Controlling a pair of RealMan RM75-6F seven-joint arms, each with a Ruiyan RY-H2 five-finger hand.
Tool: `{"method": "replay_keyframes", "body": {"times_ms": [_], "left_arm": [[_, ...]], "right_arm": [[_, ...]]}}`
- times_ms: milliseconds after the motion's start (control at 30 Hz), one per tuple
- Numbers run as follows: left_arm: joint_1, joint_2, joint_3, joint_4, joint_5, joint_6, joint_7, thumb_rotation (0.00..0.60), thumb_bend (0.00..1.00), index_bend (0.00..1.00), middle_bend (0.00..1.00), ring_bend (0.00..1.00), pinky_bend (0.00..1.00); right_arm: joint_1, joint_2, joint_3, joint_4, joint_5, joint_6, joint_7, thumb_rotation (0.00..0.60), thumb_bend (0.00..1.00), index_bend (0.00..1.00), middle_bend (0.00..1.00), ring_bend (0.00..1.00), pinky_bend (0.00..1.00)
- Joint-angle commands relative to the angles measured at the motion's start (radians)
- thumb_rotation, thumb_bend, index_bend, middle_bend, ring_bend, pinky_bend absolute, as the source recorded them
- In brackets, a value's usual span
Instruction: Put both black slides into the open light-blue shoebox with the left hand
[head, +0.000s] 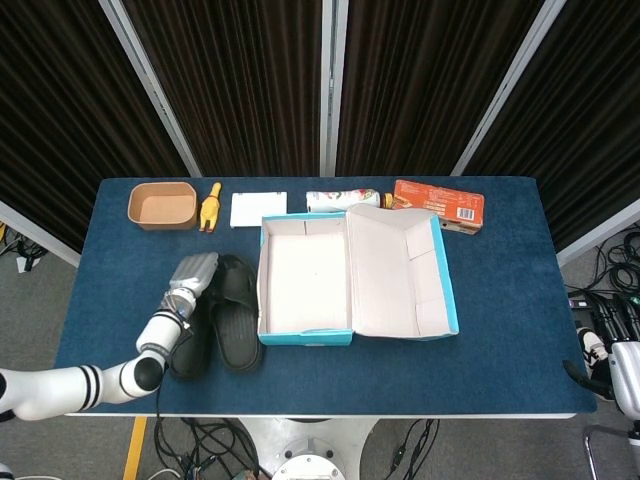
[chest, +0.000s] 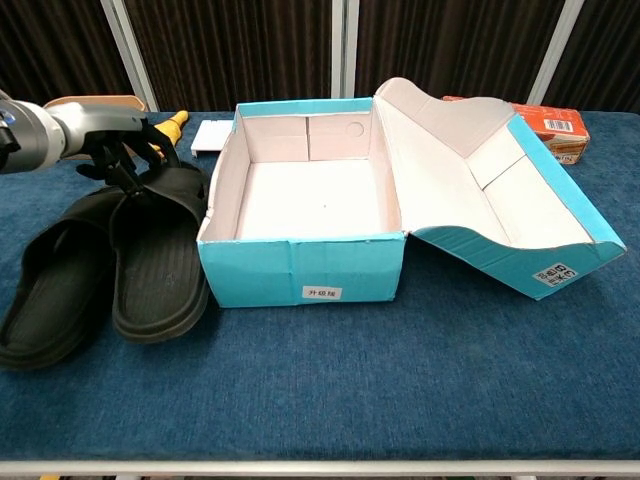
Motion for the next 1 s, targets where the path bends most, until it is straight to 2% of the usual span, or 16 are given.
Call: {"method": "replay_keyframes", "body": {"times_ms": [33,167,300,467,733,1000], "left_arm": [[0.026,0.042,-0.016,-0.043,0.028,0.045,-0.021,0.6,0.0,0.51,0.51,0.8,0.95],[0.064,0.102,-0.04,-0.086,0.07,0.09,-0.062,0.6,0.0,0.51,0.51,0.8,0.95],[0.103,0.152,-0.098,-0.1,0.117,0.112,-0.156,0.6,0.0,0.51,0.51,0.8,0.95],[0.121,0.146,-0.181,-0.051,0.203,0.048,-0.325,0.6,0.0,0.51,0.51,0.77,0.95],[0.054,-0.006,-0.298,0.129,0.349,-0.112,-0.597,0.6,0.0,0.51,0.51,0.73,0.9],[-0.05,-0.171,-0.344,0.342,0.442,-0.204,-0.731,0.6,0.0,0.51,0.51,0.69,0.87]], "right_arm": [[0.0,0.0,0.0,0.001,-0.001,0.001,0.001,0.6,0.07,0.0,0.11,0.0,0.06],[-0.001,0.002,0.0,0.003,-0.003,0.004,0.004,0.6,0.07,0.0,0.11,0.0,0.06],[0.001,0.004,0.001,0.004,-0.004,0.001,0.004,0.6,0.07,0.0,0.11,0.0,0.06],[0.007,0.006,0.002,0.001,-0.005,-0.004,0.001,0.6,0.07,0.0,0.11,0.0,0.06],[0.012,0.026,0.009,-0.022,0.004,-0.011,-0.02,0.6,0.08,0.0,0.11,0.0,0.06],[0.024,0.044,0.016,-0.052,0.026,-0.034,-0.05,0.6,0.09,0.0,0.11,0.0,0.06]]}}
